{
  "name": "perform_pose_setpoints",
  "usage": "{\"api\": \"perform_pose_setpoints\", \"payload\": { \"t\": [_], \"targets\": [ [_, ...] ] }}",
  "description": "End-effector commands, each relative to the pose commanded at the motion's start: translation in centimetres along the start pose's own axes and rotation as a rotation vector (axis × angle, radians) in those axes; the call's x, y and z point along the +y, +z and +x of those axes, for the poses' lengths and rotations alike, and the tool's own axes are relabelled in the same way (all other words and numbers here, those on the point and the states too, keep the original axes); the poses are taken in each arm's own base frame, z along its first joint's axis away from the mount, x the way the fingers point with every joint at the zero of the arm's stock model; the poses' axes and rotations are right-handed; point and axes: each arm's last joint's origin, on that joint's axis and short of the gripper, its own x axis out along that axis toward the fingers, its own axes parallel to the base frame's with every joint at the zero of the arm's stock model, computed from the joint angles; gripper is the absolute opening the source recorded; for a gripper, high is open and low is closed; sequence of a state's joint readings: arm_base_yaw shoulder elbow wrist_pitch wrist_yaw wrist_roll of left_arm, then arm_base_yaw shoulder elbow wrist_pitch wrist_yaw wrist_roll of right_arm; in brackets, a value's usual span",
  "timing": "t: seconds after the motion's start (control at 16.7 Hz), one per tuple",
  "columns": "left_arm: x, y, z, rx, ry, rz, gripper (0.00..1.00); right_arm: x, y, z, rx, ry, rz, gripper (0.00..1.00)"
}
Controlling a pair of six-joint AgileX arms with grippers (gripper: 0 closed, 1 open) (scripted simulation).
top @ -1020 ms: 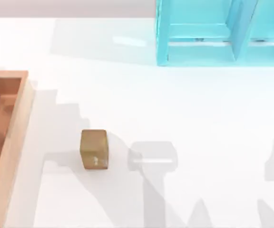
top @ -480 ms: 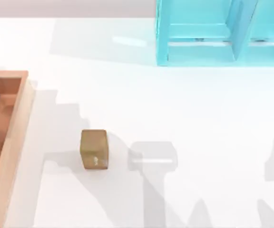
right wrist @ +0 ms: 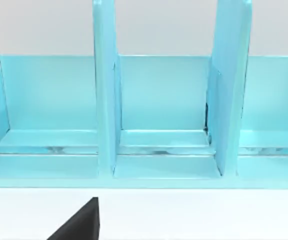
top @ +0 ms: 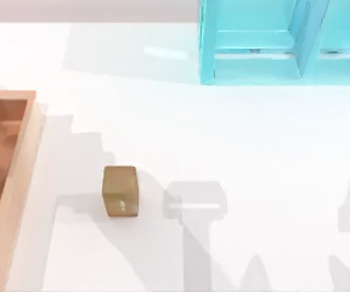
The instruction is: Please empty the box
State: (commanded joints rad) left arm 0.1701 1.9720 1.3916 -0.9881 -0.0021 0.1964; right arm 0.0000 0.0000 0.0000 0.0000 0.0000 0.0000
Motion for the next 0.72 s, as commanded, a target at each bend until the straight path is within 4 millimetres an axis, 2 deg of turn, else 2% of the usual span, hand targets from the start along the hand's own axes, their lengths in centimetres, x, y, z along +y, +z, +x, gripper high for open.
{"api": "perform_pose_setpoints", "payload": {
  "t": [0.12,0.48,0.6,0.72],
  "targets": [
    [-0.1,0.1,-1.8,-0.026,0.006,-0.01,0.0,0.0,0.0,0.0,0.0,0.0,0.0,1.0],
    [-2.6,0.5,-11.3,-0.131,0.007,0.028,0.0,0.0,0.0,0.0,0.0,0.0,0.0,1.0],
    [-2.0,0.3,-12.8,-0.104,0.003,0.022,0.0,0.0,0.0,0.0,0.0,0.0,0.0,1.0],
    [-0.8,0.1,-13.2,-0.05,0.001,0.006,0.0,0.0,0.0,0.0,0.0,0.0,0.0,1.0]
  ]
}}
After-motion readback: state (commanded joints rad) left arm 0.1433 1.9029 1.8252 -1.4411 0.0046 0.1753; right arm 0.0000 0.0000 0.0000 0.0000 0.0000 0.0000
